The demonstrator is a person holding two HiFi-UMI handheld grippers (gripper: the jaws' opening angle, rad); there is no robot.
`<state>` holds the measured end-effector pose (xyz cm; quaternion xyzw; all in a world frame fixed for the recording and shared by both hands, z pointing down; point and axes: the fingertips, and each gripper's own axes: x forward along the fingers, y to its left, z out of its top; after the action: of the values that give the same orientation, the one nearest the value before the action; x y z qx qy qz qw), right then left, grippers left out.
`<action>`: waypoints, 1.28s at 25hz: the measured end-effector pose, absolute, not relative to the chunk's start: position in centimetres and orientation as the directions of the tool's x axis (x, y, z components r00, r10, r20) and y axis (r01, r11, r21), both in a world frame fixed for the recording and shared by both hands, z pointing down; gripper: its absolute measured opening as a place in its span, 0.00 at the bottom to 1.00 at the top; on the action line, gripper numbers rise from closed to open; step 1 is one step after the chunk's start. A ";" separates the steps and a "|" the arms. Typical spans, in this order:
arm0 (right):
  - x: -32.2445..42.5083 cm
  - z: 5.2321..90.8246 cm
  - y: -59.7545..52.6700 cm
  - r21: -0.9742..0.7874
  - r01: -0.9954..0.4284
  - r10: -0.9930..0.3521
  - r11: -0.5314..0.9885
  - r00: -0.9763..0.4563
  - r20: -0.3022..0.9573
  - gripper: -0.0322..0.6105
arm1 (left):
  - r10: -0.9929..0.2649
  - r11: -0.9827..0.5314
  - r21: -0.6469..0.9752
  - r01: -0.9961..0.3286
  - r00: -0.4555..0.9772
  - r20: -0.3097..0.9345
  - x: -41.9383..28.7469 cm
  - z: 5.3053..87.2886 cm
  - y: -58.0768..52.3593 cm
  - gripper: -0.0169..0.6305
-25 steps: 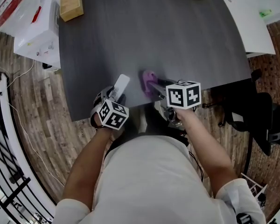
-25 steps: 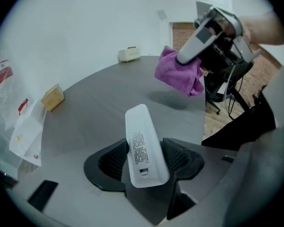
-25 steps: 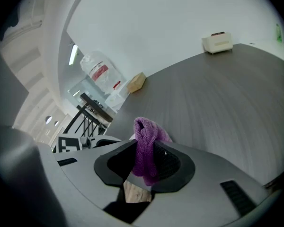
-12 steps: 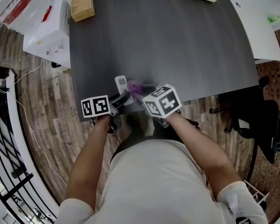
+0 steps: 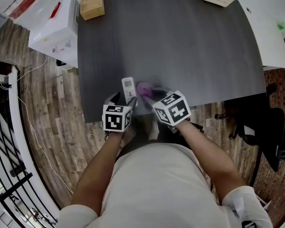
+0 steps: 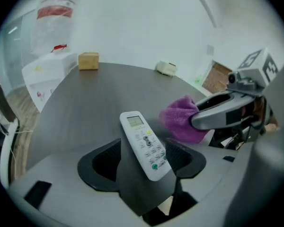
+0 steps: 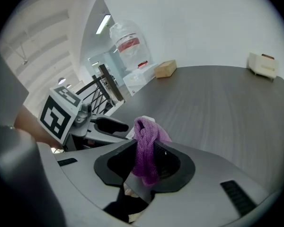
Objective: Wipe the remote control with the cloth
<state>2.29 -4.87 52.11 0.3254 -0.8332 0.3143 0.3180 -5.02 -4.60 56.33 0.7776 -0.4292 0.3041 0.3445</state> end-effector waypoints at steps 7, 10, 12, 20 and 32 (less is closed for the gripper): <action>9.2 49.0 -7.5 -0.327 -0.839 -0.500 0.435 -0.527 0.687 0.22 | -0.429 -0.426 0.159 -0.891 0.354 0.831 -3.9 58.2 -6.4 0.45; 12.6 47.6 -8.9 -0.323 -0.870 -0.557 0.373 -0.488 0.672 0.22 | -0.424 -0.413 0.157 -0.897 0.342 0.839 -3.7 58.4 -7.8 0.45; 13.9 47.0 -9.6 -0.313 -0.881 -0.580 0.355 -0.470 0.665 0.22 | -0.418 -0.400 0.167 -0.901 0.342 0.842 -3.7 58.4 -8.5 0.45; 14.8 47.3 -10.2 -0.298 -0.886 -0.586 0.356 -0.459 0.667 0.22 | -0.418 -0.415 0.235 -0.879 0.413 0.809 -3.8 57.9 -8.3 0.44; 15.0 47.2 -11.3 -0.196 -0.901 -0.613 0.387 -0.411 0.675 0.22 | -0.424 -0.457 0.282 -0.844 0.485 0.765 -4.8 57.3 -8.6 0.44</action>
<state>15.04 -11.26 47.23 0.4780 -0.7920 0.2793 0.2574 -4.81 -8.57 57.25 0.7937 -0.3993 0.3134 0.3351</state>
